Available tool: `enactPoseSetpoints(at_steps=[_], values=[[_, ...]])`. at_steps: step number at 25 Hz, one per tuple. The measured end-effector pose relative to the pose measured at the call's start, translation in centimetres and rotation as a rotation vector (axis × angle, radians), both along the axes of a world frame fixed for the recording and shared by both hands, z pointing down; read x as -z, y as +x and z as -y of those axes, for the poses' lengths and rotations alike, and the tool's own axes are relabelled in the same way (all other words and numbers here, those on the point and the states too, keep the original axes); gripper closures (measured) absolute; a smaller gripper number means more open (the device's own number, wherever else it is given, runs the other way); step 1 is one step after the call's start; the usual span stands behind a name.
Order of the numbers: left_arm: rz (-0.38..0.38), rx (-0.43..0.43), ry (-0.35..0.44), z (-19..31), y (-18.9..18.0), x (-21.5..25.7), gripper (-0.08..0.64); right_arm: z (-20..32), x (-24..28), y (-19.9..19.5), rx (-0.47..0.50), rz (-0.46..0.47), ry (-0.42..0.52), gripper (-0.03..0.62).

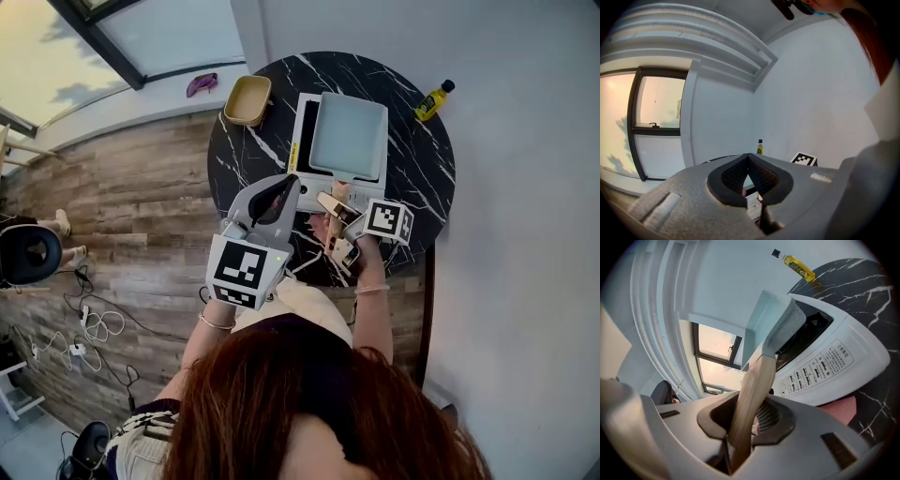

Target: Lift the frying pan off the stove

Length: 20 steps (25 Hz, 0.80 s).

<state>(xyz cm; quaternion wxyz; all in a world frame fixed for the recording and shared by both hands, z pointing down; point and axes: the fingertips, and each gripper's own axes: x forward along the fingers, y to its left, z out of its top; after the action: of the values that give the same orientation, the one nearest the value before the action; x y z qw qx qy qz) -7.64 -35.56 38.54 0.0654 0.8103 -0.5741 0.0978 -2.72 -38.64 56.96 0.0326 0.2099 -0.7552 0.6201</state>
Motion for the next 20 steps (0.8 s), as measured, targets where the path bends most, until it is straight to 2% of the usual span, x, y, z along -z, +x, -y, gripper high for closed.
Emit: enactPoseSetpoints(at_steps=[20], values=[[-0.005,-0.012,0.068,-4.7,0.2,2.6,0.548,-4.6,4.8,0.3,0.001,-0.008,0.083,0.492]])
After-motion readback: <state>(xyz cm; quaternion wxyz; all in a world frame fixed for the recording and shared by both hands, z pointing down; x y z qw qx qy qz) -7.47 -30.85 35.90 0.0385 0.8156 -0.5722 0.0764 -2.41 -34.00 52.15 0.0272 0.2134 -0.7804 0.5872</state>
